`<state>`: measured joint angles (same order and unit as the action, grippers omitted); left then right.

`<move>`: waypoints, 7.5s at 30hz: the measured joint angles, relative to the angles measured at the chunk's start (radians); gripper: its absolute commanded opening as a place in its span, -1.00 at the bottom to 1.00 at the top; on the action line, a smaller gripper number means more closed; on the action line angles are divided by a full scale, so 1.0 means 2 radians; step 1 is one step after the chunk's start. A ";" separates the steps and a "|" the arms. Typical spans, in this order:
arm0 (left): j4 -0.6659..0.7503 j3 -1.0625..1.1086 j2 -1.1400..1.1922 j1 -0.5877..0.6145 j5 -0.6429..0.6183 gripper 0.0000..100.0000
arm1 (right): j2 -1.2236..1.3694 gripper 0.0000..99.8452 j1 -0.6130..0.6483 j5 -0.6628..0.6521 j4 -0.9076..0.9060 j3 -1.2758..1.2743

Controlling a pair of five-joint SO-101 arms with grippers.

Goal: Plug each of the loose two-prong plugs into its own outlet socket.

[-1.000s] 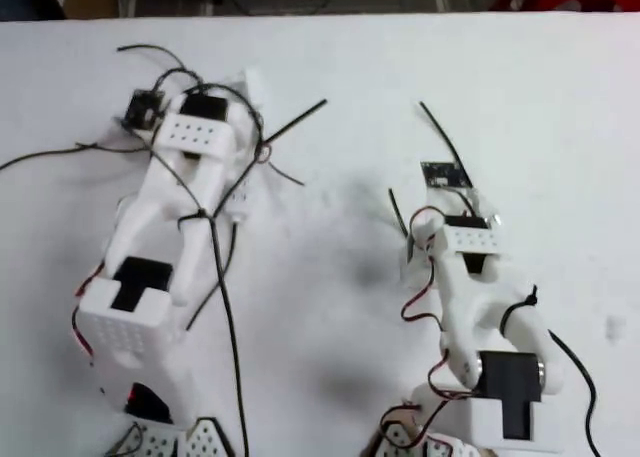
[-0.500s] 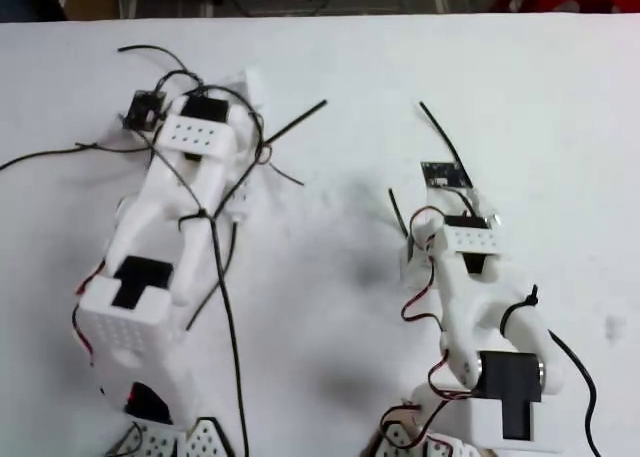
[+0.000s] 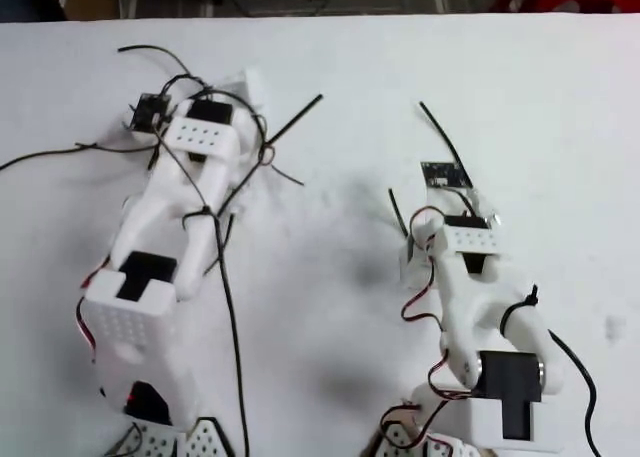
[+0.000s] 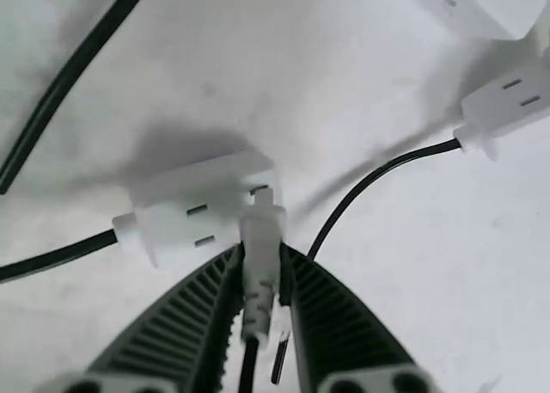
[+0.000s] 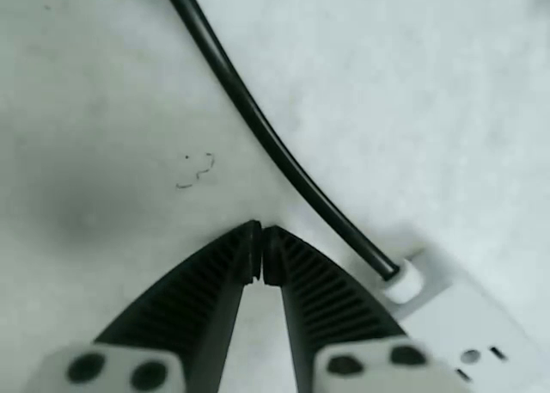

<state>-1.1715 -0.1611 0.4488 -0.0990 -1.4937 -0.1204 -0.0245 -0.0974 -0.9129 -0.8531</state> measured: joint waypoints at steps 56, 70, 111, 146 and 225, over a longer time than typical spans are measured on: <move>-0.182 -0.030 0.003 0.101 0.694 0.00 | 0.000 -0.96 0.004 0.000 0.000 0.000; -0.206 -0.031 0.031 0.153 1.153 0.00 | 0.000 -0.96 0.004 0.000 0.000 0.000; -0.105 -0.412 0.143 0.137 1.092 -0.74 | 0.000 -0.96 0.004 0.000 0.000 0.000; -0.249 -0.730 0.292 0.147 1.103 -0.09 | 0.000 -0.95 0.004 0.000 0.006 -0.002; 0.505 0.654 -0.417 0.000 0.837 -0.09 | 0.083 -0.78 -0.186 -0.608 -0.389 0.155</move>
<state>-0.1619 1.1462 -0.3844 -0.0990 0.1803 0.0453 -0.3959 -1.3126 -1.6909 -0.5432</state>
